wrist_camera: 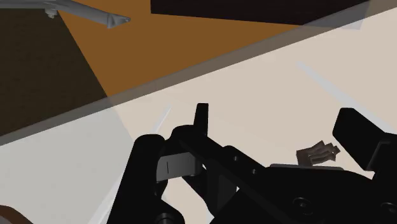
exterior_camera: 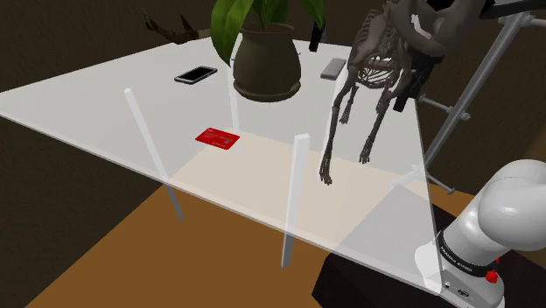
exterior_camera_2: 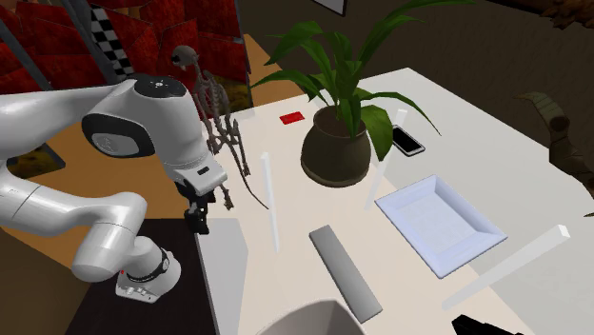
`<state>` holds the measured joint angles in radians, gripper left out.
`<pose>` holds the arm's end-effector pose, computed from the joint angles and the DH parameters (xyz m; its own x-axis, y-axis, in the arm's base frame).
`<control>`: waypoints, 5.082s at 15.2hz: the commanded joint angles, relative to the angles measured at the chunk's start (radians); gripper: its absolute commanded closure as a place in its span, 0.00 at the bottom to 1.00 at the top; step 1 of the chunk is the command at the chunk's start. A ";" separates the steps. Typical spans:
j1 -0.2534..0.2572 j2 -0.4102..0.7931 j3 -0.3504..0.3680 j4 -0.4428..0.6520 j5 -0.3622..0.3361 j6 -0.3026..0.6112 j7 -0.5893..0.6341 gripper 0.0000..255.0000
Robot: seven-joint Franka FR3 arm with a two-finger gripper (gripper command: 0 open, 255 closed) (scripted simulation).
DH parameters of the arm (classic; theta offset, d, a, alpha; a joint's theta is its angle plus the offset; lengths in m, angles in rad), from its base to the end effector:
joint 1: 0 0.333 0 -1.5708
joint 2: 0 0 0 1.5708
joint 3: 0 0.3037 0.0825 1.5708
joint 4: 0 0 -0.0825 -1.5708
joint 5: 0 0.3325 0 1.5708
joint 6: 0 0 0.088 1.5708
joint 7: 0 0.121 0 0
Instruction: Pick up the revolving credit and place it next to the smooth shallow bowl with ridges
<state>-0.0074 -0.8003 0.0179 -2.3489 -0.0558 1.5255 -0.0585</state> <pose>0.2553 -0.0026 0.5708 0.9978 0.0606 -0.0270 0.0623 -0.9958 0.0671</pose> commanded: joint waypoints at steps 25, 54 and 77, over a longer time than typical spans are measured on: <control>0.160 0.390 0.327 0.141 0.142 0.641 0.208 0.00; 0.171 0.827 0.560 0.460 -0.215 0.933 0.496 0.00; 0.173 0.814 0.564 0.606 -0.170 0.780 0.446 1.00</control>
<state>0.1649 0.0141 0.5818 -1.7565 -0.2276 2.3172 0.3899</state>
